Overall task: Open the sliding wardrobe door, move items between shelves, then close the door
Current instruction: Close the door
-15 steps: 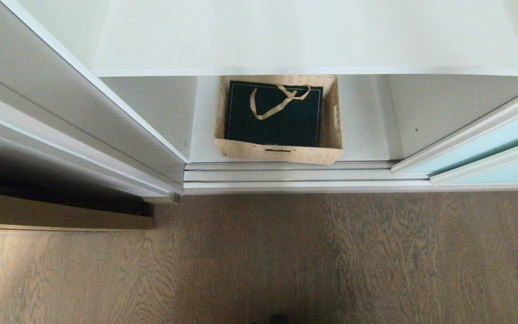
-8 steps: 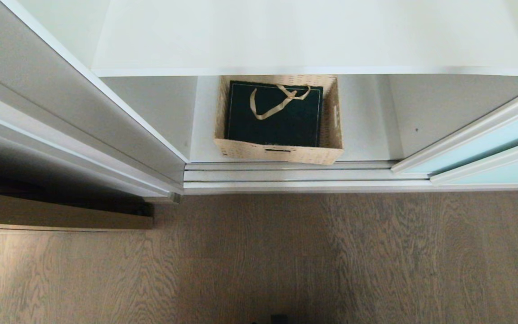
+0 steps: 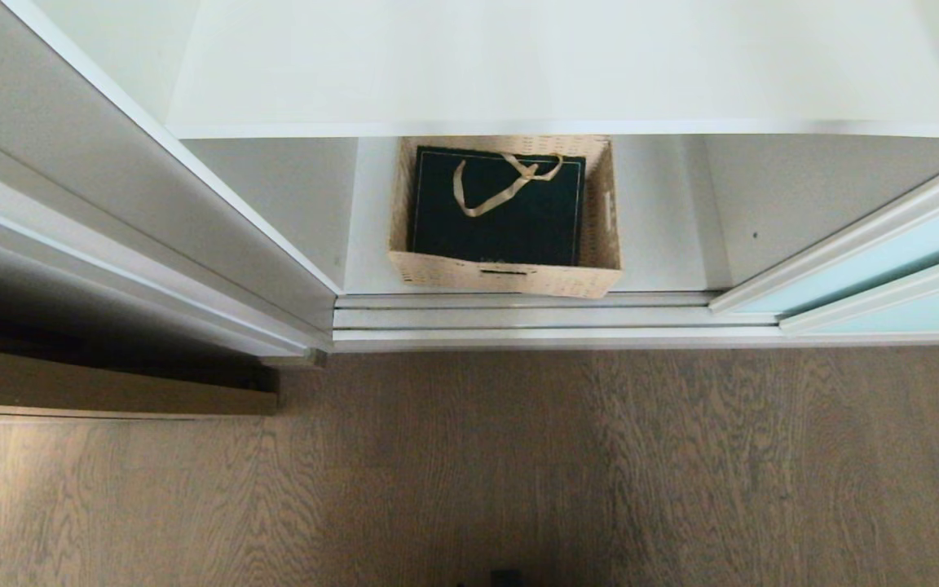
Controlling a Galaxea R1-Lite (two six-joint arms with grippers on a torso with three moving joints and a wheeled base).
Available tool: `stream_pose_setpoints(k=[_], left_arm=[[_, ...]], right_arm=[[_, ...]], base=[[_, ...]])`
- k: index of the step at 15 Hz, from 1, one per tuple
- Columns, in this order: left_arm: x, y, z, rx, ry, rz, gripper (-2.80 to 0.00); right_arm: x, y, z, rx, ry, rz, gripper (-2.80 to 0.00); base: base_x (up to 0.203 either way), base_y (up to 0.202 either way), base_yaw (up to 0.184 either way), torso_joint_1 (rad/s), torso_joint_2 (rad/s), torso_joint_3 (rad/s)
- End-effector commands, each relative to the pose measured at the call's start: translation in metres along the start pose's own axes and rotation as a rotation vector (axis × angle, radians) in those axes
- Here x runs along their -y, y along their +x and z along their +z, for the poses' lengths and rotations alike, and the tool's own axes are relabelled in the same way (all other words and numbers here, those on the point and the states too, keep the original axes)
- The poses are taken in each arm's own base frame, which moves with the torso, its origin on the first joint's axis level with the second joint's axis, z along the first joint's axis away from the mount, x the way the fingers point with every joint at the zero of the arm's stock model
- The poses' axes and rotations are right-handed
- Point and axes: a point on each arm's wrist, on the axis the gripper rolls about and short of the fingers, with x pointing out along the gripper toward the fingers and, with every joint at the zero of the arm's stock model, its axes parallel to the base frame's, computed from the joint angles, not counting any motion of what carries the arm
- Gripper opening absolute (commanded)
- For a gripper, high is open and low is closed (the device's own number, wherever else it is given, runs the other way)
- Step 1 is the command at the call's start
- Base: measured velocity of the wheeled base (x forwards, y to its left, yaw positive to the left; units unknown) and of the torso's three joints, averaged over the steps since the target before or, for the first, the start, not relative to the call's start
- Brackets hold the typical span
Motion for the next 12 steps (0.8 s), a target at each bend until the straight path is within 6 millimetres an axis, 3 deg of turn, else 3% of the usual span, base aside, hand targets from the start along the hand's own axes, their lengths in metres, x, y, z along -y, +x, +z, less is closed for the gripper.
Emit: stream_pose_setpoints(k=[1,12], left_arm=[[0.0000,0.0001,0.0000,-0.001,0.001,0.001,-2.80],[0.0000,0.0001,0.0000,-0.001,0.001,0.001,-2.80]], right_arm=[[0.0044,0.0067,-0.0013,-0.019,0.022,0.017,-2.80],[0.0063,0.0150,-0.0024,-0.068,0.085,0.191,-2.80]], base=[[0.000,0.000,0.000,0.000,0.00,0.000],[0.000,0.000,0.000,0.000,0.00,0.000]])
